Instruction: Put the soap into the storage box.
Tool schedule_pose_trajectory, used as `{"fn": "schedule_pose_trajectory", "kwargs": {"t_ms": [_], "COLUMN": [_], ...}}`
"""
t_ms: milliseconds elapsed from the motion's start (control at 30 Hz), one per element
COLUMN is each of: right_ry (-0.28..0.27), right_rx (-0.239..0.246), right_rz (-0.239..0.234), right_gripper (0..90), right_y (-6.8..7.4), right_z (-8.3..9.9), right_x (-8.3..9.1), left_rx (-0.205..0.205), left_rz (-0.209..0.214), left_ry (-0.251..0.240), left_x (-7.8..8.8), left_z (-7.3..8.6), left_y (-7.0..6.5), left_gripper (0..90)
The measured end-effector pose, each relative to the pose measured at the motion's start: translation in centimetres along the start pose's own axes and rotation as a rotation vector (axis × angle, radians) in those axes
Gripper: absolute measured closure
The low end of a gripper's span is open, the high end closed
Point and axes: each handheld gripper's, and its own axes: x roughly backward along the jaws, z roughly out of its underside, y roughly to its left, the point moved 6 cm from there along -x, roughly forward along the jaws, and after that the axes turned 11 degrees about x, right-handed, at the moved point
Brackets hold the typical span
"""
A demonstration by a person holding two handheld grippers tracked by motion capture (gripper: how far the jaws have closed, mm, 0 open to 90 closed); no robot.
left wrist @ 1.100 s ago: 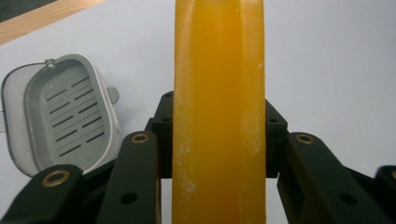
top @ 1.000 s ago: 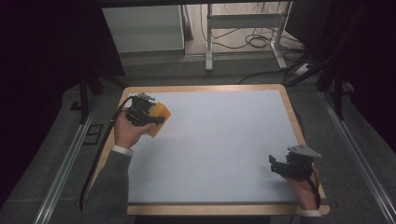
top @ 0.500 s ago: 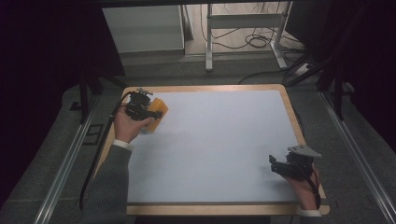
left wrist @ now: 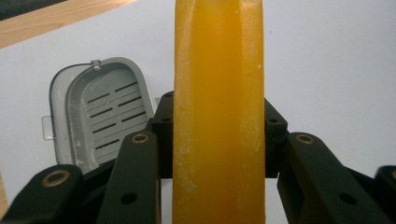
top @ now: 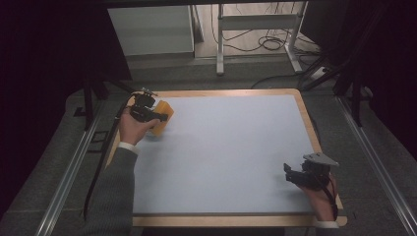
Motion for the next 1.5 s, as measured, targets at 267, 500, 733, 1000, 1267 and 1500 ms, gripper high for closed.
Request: {"fn": "schedule_pose_trajectory", "kwargs": {"t_ms": [267,500,733,1000,1267,1500], "right_ry": [0.000,0.001,0.001,-0.001,-0.001,0.000], "right_rx": [-0.002,-0.004,-0.005,-0.010,-0.012,-0.012], "right_rz": [0.002,0.003,0.005,0.010,0.007,0.009], "right_gripper": [9.1,9.1,9.1,9.1,9.1,9.1], "right_y": [0.0,-0.1,-0.2,-0.3,-0.3,-0.4], "right_z": [0.0,0.1,0.1,0.1,0.1,0.2], "right_x": [0.0,0.0,0.1,0.1,0.1,0.1], "left_rx": [0.032,0.057,0.087,0.115,0.134,0.149], "left_rz": [-0.011,0.000,-0.013,-0.035,-0.045,-0.041], "left_ry": [0.021,0.028,0.034,0.041,0.046,0.052], "left_x": [-0.8,-1.4,-1.9,-2.3,-2.9,-3.5], "left_z": [-0.4,-0.7,-1.1,-1.6,-2.0,-2.3], "left_y": [1.2,1.8,3.0,4.3,5.0,5.7], "left_gripper": [60.5,60.5,60.5,60.5,60.5,60.5]}}
